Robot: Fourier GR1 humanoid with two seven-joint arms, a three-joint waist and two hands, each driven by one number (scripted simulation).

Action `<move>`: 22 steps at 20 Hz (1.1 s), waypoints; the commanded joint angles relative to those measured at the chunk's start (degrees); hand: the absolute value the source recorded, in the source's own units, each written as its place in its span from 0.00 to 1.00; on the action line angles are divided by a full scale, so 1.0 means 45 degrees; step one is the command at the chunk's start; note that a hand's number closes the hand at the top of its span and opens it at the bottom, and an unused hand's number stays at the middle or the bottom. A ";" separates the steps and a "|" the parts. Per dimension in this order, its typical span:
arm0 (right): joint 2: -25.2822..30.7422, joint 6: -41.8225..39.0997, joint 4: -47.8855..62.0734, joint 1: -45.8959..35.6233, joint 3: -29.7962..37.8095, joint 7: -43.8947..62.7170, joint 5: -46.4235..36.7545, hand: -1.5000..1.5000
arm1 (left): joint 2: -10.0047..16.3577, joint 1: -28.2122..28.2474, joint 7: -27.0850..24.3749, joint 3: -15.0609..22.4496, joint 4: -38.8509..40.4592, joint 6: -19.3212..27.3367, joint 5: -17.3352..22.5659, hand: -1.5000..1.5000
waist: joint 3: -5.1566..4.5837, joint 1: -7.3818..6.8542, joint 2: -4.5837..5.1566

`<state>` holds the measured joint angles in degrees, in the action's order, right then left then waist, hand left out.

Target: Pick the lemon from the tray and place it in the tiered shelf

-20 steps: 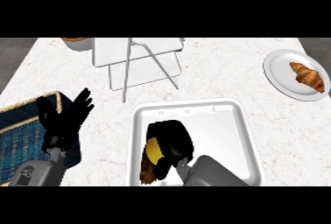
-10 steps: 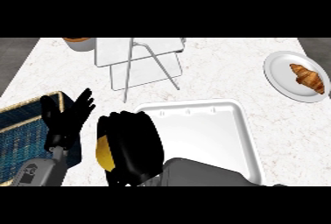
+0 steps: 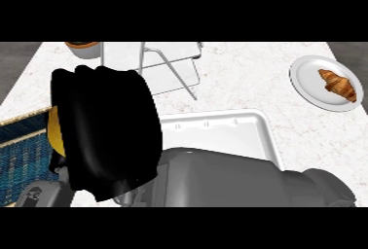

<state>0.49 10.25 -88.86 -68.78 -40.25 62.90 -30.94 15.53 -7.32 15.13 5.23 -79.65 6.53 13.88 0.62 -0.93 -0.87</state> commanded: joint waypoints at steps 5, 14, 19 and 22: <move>-0.0103 -0.0838 0.1801 -0.2935 0.2933 0.1721 0.0651 1.00 | 0.0188 0.0979 -0.0010 -0.0279 0.0703 -0.0245 0.0027 0.50 | -0.0166 0.0002 0.0154; 0.0961 -0.1466 0.5448 -0.4163 0.5462 -0.1753 0.1109 1.00 | 0.0021 0.0849 0.0500 -0.0306 -0.0002 0.0069 -0.0150 0.50 | -0.0153 -0.0100 0.0252; 0.0970 -0.1967 0.6915 -0.4704 0.5883 -0.2934 0.1359 1.00 | 0.0087 0.0857 0.0054 -0.0429 0.0838 -0.0389 -0.0198 0.50 | -0.0163 -0.0047 0.0286; 0.0630 -0.1916 0.8313 -0.4866 0.5901 -0.4041 0.1241 1.00 | 0.0033 0.0506 0.0471 -0.0598 0.0513 -0.0354 0.0020 0.50 | -0.0163 -0.0140 0.0307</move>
<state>3.13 3.37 -57.03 -89.40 -15.17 49.60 -26.03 15.31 -7.04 16.76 3.82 -81.22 5.65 13.26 0.44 -1.33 0.07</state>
